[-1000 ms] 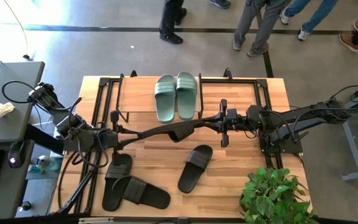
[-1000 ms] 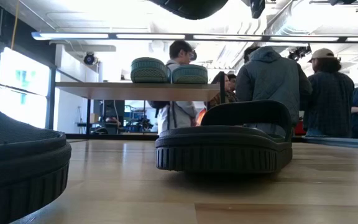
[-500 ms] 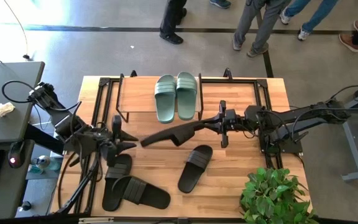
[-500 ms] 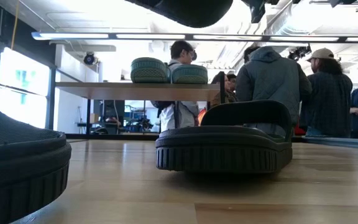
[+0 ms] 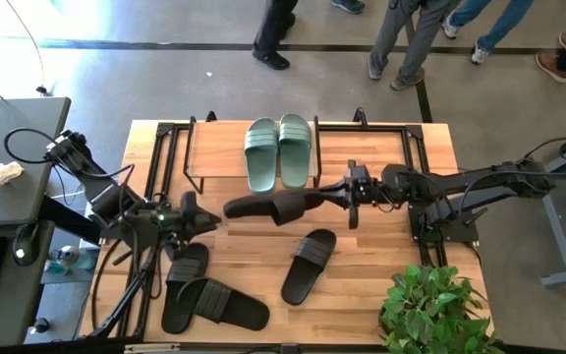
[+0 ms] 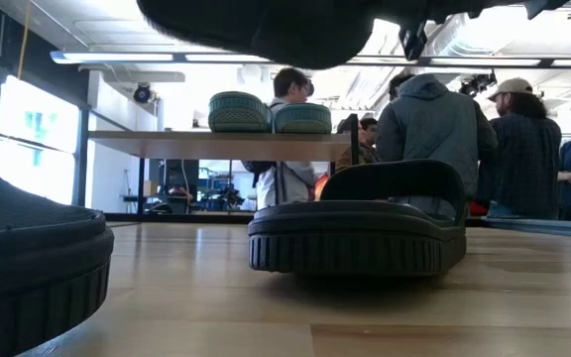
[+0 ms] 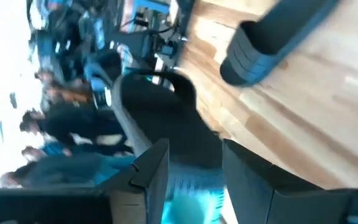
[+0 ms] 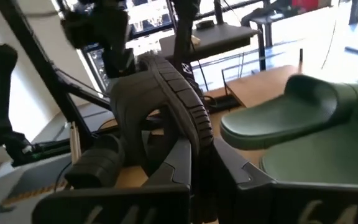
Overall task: Pick and place slides into the shelf
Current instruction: Put the black slide under the shelf
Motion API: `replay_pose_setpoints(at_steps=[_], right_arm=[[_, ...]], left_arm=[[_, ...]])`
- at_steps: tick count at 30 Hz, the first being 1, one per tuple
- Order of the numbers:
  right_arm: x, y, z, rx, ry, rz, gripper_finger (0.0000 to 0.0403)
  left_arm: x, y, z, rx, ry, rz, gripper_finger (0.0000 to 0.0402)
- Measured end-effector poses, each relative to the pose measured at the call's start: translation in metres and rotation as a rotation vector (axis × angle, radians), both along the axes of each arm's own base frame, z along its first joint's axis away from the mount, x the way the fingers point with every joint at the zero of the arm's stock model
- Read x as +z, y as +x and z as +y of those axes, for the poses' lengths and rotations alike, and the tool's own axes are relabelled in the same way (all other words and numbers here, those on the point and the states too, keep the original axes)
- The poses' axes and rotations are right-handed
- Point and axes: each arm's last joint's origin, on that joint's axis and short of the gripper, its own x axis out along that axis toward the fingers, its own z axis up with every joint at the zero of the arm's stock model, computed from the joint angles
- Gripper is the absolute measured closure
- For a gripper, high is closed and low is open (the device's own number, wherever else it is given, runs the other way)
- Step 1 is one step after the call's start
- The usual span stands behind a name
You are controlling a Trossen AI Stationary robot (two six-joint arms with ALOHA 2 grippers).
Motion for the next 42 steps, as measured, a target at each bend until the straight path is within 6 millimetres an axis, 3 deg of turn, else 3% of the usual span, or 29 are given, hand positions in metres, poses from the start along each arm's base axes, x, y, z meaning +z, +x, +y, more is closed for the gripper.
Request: replay_pose_setpoints(at_steps=[6, 11, 20, 27, 42], right_arm=[[0.015, 0.001, -0.008, -0.018, 0.109, 0.078, 0.0400], [0.034, 0.000, -0.006, 0.009, 0.234, 0.118, 0.0400], [0.056, -0.008, -0.005, -0.080, 0.425, 0.248, 0.0401], [0.067, -0.009, -0.002, -0.031, 0.478, 0.228, 0.0401], [0.064, -0.008, 0.003, -0.032, 0.518, 0.259, 0.0401]], left_arm=[[-0.019, 0.012, -0.017, -0.130, 0.349, 0.171, 0.0266], [-0.044, 0.027, -0.025, -0.022, 0.691, 0.309, 0.0266], [-0.080, 0.044, -0.044, 0.116, 1.109, 0.412, 0.0266], [-0.093, 0.049, -0.052, 0.053, 1.115, 0.461, 0.0266], [-0.092, 0.049, -0.054, 0.079, 1.104, 0.420, 0.0265]])
